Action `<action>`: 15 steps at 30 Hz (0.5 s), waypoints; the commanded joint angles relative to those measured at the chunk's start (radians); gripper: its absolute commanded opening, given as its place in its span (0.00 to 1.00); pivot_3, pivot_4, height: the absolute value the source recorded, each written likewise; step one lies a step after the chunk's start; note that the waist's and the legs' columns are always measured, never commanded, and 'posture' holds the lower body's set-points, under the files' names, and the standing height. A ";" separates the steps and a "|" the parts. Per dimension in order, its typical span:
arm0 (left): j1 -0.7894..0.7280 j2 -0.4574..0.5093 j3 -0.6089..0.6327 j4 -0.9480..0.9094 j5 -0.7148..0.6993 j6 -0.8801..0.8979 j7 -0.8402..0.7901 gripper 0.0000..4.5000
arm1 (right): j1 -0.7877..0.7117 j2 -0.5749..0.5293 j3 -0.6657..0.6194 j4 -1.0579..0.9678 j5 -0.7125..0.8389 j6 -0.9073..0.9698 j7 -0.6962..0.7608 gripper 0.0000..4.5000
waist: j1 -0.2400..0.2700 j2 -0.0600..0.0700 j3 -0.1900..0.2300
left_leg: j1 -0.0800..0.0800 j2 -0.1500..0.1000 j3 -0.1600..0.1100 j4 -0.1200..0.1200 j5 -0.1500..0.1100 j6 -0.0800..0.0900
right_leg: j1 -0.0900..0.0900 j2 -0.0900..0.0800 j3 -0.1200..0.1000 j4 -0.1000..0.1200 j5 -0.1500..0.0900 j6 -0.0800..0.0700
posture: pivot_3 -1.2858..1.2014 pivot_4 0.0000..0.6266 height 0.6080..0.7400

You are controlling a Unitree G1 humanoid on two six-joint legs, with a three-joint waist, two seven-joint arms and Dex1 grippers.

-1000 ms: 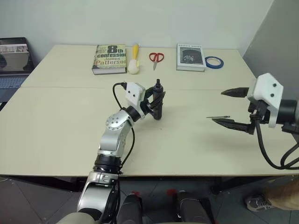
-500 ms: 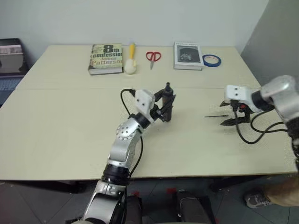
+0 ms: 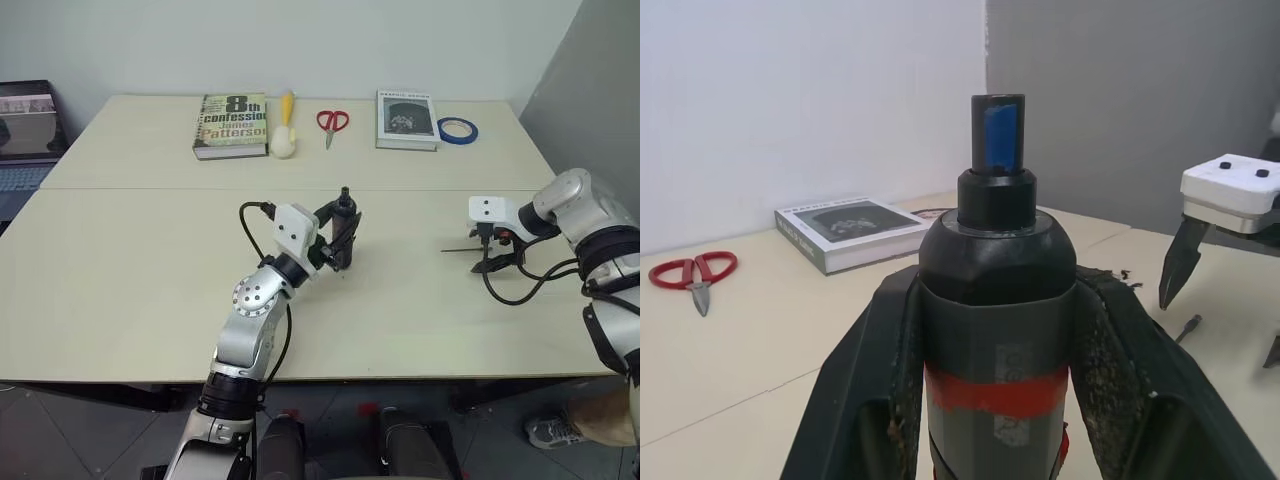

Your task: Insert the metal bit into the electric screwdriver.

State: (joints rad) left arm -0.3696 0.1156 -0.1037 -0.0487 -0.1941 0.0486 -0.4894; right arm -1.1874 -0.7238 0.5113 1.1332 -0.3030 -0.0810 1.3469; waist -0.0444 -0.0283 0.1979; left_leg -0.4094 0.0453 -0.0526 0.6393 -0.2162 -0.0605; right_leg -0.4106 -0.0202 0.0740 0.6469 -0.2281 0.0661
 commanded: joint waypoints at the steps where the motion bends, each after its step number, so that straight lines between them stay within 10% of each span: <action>1: -0.007 0.002 -0.004 -0.083 -0.005 -0.002 0.007 0.37 | -0.048 0.016 -0.008 0.056 -0.049 -0.028 -0.032 1.00 | -0.001 0.000 0.000 | 0.000 0.000 0.000 0.000 0.000 0.000 | 0.000 0.000 0.000 0.000 0.000 0.000 | 0.52 0.24 1.00; 15: 0.000 0.029 -0.003 -0.127 0.000 0.033 0.028 0.37 | -0.093 0.072 0.000 0.184 -0.174 -0.007 -0.105 1.00 | -0.006 0.000 0.000 | 0.000 0.000 0.000 0.000 0.000 0.000 | 0.000 0.000 0.000 0.000 0.000 0.000 | 0.52 0.24 1.00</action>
State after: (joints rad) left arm -0.3624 0.1440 -0.1106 -0.0974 -0.1934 0.0963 -0.4679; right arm -1.2509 -0.6495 0.5126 1.2979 -0.4546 -0.0956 1.2513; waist -0.0505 -0.0279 0.1980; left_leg -0.4093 0.0453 -0.0528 0.6392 -0.2162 -0.0606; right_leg -0.4105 -0.0202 0.0739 0.6472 -0.2280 0.0659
